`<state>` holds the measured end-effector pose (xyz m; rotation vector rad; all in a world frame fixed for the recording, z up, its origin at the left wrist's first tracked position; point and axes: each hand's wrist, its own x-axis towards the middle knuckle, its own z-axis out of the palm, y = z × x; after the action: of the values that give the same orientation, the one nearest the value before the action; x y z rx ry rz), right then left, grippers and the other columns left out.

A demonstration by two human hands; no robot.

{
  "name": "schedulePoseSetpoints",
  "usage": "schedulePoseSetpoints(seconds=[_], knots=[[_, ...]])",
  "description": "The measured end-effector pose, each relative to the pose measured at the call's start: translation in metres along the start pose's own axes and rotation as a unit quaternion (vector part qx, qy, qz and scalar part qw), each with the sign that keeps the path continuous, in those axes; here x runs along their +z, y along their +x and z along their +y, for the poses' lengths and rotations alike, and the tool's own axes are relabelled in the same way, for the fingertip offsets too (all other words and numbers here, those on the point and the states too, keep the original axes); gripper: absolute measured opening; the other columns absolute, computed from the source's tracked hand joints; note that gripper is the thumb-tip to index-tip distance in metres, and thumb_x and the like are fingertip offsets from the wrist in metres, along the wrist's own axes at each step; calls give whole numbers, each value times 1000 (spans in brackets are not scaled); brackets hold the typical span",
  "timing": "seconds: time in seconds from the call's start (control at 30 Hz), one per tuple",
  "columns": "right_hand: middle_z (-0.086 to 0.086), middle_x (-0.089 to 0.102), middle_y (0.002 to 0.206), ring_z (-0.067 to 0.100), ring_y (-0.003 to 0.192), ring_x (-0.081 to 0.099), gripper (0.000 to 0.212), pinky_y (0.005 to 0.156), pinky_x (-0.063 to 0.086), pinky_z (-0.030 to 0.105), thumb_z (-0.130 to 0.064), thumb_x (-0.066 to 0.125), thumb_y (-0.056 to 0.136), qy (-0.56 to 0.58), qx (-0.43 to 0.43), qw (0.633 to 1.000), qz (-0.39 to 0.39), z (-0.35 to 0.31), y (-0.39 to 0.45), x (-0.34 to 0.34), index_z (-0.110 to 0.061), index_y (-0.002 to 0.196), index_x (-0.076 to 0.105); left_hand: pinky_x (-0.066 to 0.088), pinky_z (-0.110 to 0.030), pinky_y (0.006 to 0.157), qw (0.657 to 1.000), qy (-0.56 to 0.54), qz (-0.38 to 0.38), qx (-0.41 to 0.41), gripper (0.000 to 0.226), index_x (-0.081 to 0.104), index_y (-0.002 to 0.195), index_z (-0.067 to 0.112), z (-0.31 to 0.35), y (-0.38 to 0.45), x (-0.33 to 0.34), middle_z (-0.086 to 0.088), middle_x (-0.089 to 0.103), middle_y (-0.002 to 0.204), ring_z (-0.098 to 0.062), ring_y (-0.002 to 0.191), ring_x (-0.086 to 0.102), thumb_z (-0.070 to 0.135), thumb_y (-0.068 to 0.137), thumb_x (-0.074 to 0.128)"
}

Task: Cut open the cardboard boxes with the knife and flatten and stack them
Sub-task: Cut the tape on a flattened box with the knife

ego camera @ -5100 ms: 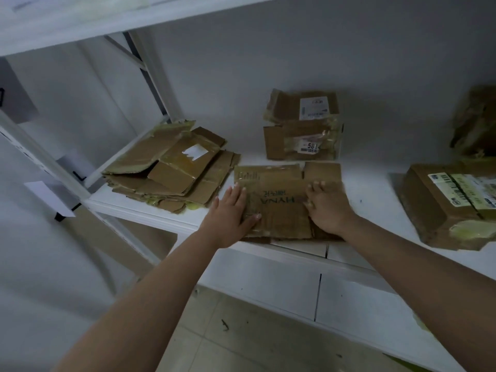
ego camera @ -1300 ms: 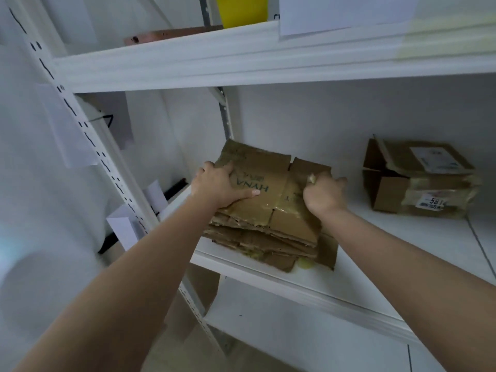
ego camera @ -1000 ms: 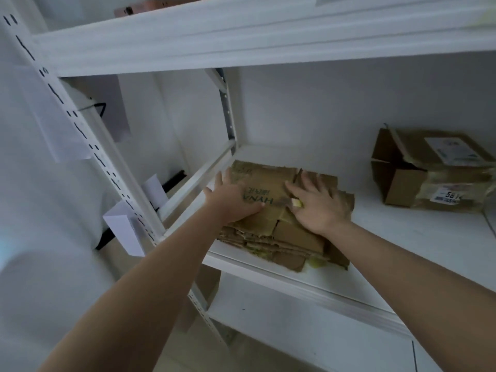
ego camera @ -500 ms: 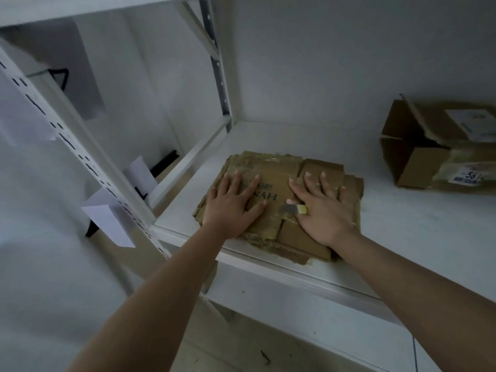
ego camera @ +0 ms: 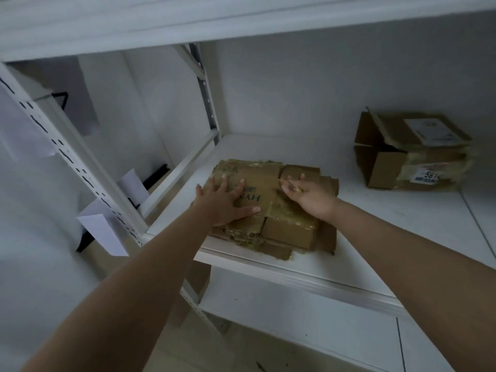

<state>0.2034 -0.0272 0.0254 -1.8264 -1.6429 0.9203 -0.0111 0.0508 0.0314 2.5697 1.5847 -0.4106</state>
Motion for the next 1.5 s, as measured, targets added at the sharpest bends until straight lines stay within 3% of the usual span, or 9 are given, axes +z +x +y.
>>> schedulePoseSetpoints(seconds=[0.1,0.23,0.37,0.67,0.97,1.1,1.2,1.37,1.5], knots=[[9,63,112,30,115,53,37,86,39,32,-37,36,101,11,-5,992,125,-5,-11,-14,-14,115,61,-2,-62,113,999,28,41,21,88,15,152,37,4,0,-16,-2,1,162,-32,148,-5,83,79,31],[4,59,81,29,84,60,19,62,40,30,-32,48,96,-56,20,960,272,11,-21,-29,-19,88,59,6,-61,113,994,-16,96,42,75,35,148,31,9,-3,-29,-4,21,159,-28,147,9,73,86,39],[2,56,68,27,74,60,40,59,41,27,-54,59,85,-112,121,944,285,23,-32,-44,-20,66,51,10,-59,114,986,-60,141,58,65,37,147,29,17,-12,-48,-5,26,157,-28,145,18,61,91,46],[3,58,82,24,78,55,45,67,44,31,-58,65,78,5,178,945,275,61,-56,-79,-16,90,55,17,-58,115,962,-101,210,146,64,36,147,27,74,-11,-81,-6,31,155,-27,146,20,55,91,49],[7,67,94,32,86,60,9,72,50,31,-22,55,86,5,151,932,330,135,-97,-161,-24,90,62,10,-48,119,949,-63,184,249,67,26,151,25,233,18,-89,-3,13,161,-20,149,4,46,94,54],[9,70,92,33,88,64,7,74,51,33,-16,60,81,-1,145,931,335,166,-117,-193,-22,81,64,22,-48,117,953,-187,175,159,90,1,154,22,297,43,-95,-9,-7,162,-29,149,3,40,90,62],[9,71,86,30,84,65,5,75,54,35,-13,62,78,7,147,933,329,186,-128,-209,-18,77,65,29,-42,114,893,-423,144,58,101,-8,151,4,327,68,-94,-19,15,158,-34,144,22,41,90,63],[10,70,78,30,77,66,7,73,56,39,-10,59,74,-1,141,941,309,211,-140,-227,-15,76,64,47,-39,84,836,-507,192,-80,40,56,120,-7,355,87,-85,-22,61,118,-35,112,58,23,94,56],[5,66,81,28,77,62,6,68,48,30,-19,54,82,-37,146,928,341,222,-145,-240,-19,81,60,43,-37,78,832,-505,214,-82,28,50,120,-1,368,74,-79,-15,57,116,-30,104,56,9,95,44]])
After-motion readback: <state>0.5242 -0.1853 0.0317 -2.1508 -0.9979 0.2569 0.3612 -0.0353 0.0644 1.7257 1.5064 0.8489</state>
